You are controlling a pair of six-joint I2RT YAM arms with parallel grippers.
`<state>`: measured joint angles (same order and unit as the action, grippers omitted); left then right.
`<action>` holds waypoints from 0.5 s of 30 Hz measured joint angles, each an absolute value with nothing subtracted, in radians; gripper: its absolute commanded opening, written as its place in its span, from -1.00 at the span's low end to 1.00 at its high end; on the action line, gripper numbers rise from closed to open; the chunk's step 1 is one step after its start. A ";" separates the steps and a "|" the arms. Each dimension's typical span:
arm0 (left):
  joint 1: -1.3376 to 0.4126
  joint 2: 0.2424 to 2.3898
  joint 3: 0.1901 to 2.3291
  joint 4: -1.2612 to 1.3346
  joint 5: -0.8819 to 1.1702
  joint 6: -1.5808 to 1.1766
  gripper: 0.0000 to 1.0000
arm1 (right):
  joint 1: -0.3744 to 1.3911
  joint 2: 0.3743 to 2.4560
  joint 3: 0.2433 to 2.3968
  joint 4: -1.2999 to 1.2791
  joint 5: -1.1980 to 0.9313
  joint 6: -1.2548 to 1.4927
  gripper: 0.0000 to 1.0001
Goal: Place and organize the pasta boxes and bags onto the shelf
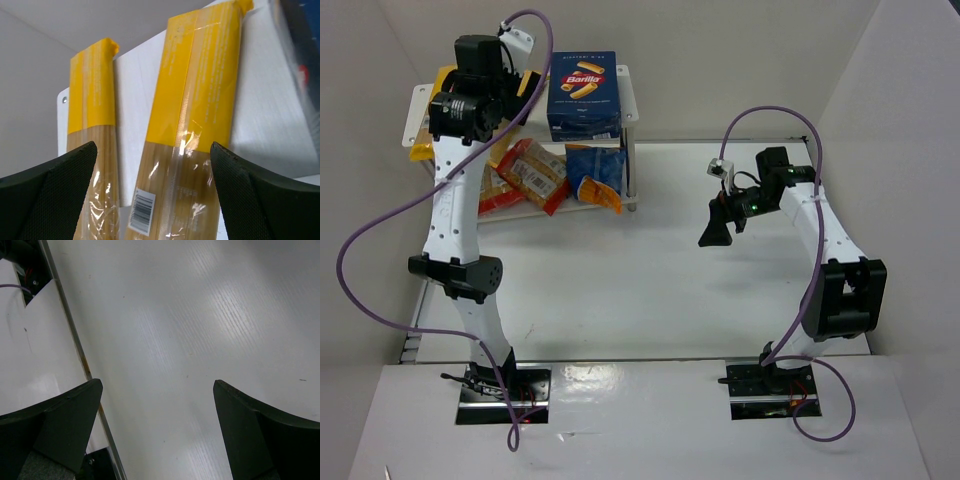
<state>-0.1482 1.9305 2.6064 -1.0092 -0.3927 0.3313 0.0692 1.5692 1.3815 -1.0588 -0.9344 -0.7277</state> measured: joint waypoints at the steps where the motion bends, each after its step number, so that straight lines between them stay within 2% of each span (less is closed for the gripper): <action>1: -0.148 1.930 2.609 -1.011 -0.374 0.329 0.98 | 0.069 1.567 1.382 -1.059 -0.934 -0.728 1.00; 15: -0.138 1.886 2.600 -1.132 -0.064 0.286 0.98 | 0.069 1.564 1.382 -1.059 -0.930 -0.727 1.00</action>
<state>-0.1375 1.8862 2.5999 -1.1316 -0.0635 0.2859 0.0692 1.5639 1.3815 -1.0588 -0.9302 -0.7273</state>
